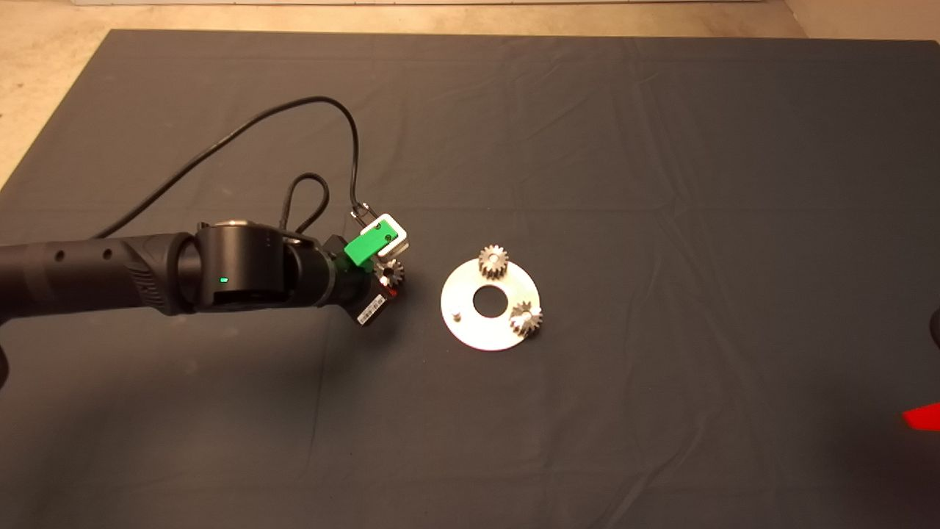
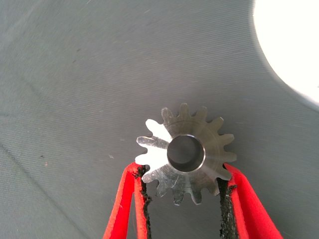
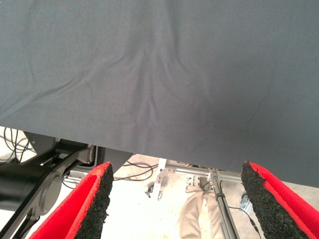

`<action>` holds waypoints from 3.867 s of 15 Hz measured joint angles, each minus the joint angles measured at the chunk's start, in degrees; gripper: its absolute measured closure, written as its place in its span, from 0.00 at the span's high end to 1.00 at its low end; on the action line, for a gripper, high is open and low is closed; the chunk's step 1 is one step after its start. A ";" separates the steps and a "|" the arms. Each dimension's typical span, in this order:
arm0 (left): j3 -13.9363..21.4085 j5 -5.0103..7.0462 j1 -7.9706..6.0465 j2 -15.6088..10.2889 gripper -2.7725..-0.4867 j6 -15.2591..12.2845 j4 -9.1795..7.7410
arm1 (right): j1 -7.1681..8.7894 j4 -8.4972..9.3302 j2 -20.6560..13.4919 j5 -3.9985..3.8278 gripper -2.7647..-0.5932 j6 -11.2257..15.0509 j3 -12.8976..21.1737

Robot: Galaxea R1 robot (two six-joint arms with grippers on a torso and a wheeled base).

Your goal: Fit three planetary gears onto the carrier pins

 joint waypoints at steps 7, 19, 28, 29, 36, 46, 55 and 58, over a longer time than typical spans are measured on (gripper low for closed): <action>9.43 3.39 -1.46 -0.07 0.02 -4.05 -0.14 | 0.00 0.02 -0.01 -0.02 0.60 0.00 0.00; 11.86 5.05 -1.41 6.81 0.02 -7.23 -0.41 | 0.00 0.02 -0.11 -0.07 0.60 -0.02 0.00; 7.63 5.01 -1.39 7.63 0.01 -7.14 -0.37 | 0.34 0.15 -0.12 -0.02 0.60 -0.04 -0.01; 7.43 4.99 -1.35 7.63 0.01 -7.14 -0.37 | 0.48 0.16 -0.12 0.02 0.60 -0.04 0.00; 7.09 5.06 -0.10 8.92 0.01 -7.12 -0.33 | 0.48 0.17 -0.15 -0.03 0.60 -0.04 0.00; 5.03 4.82 0.88 9.59 0.01 -6.23 -0.15 | 0.46 0.26 -0.15 -0.05 0.60 -0.04 -0.02; 4.61 4.35 1.67 9.55 0.01 -5.62 0.44 | 0.48 0.37 -0.15 -0.06 0.60 -0.04 0.00; 4.26 3.37 1.68 9.57 0.01 -5.59 0.49 | 0.45 0.37 -0.15 -0.05 0.60 -0.04 0.00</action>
